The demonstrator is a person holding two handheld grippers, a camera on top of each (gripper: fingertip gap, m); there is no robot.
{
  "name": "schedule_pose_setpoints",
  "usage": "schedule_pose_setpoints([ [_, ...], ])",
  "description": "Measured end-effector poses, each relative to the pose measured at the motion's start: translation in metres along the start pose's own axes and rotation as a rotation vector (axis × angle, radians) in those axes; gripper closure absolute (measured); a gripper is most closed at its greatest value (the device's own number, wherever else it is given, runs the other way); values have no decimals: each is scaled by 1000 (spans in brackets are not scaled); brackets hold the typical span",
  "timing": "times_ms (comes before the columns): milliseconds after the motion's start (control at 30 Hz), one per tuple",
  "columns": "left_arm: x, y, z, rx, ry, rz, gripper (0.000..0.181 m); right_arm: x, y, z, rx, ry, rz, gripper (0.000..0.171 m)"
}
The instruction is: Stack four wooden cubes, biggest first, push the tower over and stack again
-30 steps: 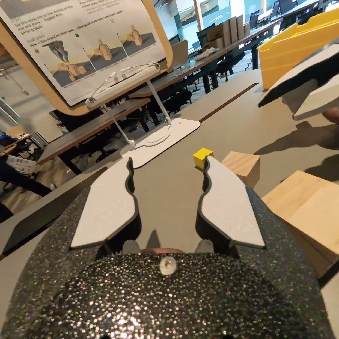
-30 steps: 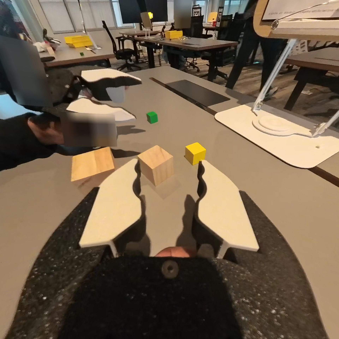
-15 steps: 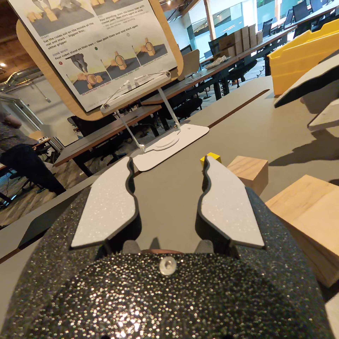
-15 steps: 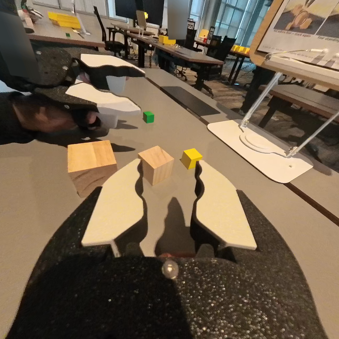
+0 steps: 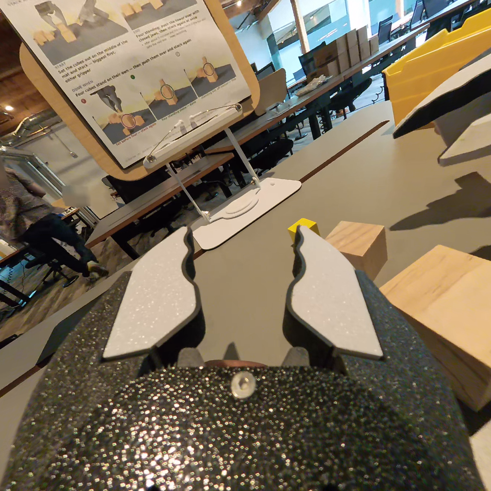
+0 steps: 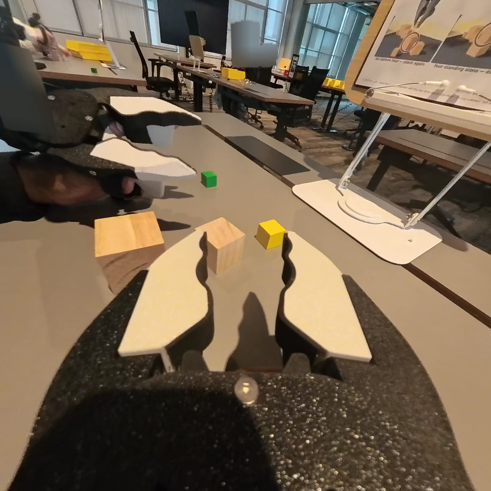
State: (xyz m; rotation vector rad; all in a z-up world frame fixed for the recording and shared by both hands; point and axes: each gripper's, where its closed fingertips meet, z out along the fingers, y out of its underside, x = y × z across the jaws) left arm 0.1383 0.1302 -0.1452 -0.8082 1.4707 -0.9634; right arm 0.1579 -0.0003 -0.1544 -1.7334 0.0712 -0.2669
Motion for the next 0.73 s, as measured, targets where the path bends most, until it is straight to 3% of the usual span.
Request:
schedule_pose_setpoints([
  [367,2,2,2,-12,1,37,110,2,0,1,-4,20,-3,118],
  [733,-10,2,1,7,-54,31,134,3,1,3,-18,45,-36,121],
])
